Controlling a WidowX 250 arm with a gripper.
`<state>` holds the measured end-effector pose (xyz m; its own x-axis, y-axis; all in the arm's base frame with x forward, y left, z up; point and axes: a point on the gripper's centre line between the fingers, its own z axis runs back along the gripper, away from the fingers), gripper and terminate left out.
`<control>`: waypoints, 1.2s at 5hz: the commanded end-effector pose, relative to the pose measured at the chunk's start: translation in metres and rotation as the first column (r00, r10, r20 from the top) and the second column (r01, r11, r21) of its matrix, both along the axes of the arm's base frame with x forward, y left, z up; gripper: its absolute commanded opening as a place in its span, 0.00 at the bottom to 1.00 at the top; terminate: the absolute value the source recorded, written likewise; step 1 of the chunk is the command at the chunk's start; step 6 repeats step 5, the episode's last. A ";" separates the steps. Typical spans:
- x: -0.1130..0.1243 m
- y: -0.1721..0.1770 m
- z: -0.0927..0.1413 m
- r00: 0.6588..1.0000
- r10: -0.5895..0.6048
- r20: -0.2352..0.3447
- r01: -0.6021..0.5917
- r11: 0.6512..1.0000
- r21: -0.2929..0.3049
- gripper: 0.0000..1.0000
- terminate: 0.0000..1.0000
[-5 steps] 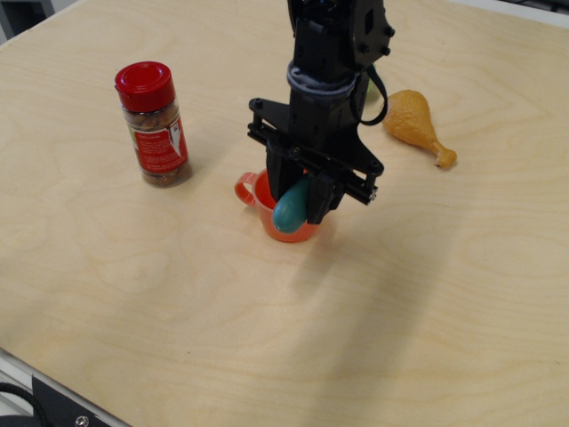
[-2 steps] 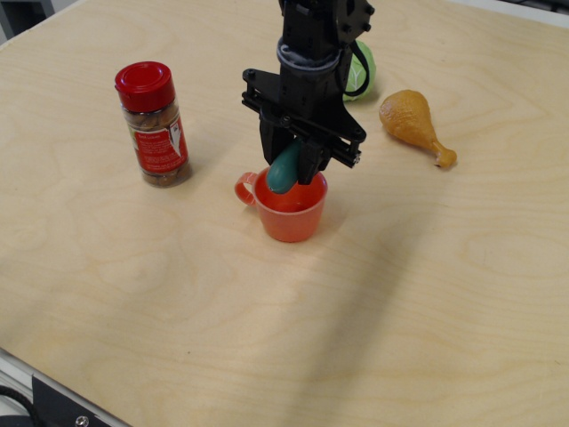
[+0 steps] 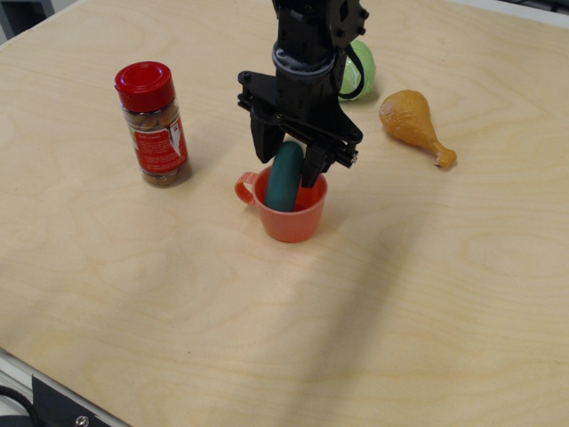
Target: Put cucumber in cup
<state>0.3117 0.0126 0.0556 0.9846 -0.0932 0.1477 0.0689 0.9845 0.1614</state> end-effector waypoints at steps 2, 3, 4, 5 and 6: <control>-0.004 0.002 0.054 0.998 0.025 0.050 -0.027 0.999 0.042 1.00 0.00; -0.005 0.005 0.071 0.999 0.015 0.036 -0.017 0.999 0.030 1.00 0.00; -0.005 0.005 0.071 0.999 0.015 0.036 -0.017 0.999 0.030 1.00 0.00; -0.005 0.005 0.071 0.999 0.015 0.036 -0.017 0.999 0.030 1.00 1.00; -0.005 0.005 0.071 0.999 0.015 0.036 -0.017 0.999 0.030 1.00 1.00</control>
